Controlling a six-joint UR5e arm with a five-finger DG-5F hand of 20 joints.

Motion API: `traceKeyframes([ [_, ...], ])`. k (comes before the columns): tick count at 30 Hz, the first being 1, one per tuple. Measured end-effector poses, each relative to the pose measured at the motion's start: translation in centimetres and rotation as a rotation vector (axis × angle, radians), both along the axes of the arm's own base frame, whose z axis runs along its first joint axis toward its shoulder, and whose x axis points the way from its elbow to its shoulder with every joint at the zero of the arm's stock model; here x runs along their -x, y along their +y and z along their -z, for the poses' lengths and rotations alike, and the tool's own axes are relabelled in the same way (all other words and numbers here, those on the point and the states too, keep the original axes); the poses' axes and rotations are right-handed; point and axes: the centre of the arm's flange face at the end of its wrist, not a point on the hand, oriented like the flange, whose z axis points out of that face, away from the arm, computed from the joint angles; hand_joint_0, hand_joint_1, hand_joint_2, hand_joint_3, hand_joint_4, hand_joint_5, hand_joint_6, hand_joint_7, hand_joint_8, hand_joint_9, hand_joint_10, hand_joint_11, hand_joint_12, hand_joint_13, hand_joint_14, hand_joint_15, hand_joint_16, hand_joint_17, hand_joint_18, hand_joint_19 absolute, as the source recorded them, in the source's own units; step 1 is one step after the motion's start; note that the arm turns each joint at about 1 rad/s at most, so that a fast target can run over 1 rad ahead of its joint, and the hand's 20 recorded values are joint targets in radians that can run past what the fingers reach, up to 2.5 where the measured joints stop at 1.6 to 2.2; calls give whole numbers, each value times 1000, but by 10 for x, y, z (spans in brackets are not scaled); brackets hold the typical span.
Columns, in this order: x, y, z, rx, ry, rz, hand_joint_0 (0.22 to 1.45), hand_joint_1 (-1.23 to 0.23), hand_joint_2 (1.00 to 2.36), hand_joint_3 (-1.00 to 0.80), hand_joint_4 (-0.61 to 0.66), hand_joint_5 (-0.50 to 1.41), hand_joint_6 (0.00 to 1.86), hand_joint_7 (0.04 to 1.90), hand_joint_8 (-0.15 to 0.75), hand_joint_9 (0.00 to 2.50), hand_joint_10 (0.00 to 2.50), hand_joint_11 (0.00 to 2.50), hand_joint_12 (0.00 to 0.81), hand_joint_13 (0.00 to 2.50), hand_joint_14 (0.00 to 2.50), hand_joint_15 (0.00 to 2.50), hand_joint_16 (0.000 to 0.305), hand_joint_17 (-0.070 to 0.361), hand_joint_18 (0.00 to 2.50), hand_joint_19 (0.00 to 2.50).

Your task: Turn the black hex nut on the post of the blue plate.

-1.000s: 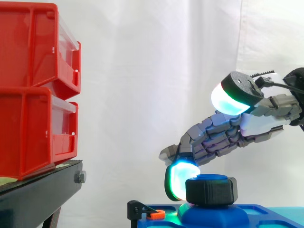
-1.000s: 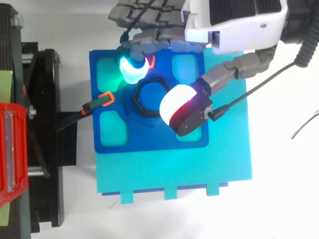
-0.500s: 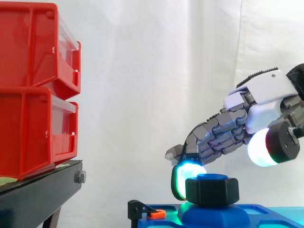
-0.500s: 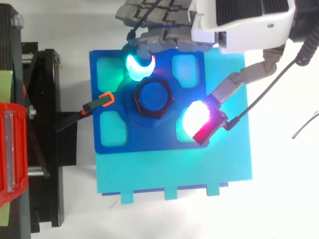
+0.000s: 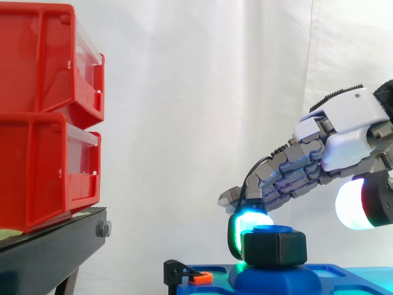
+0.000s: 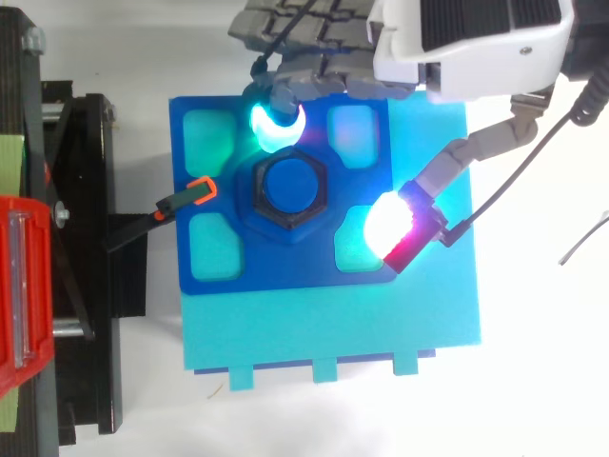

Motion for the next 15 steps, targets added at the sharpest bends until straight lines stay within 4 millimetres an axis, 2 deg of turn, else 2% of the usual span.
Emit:
traceKeyframes([
  [15,4,0,2,22,27,-6,367,-756,1000,-500,257,-251,503,985,215,1,0,0,381,31,0,0,55,124,0,0],
])
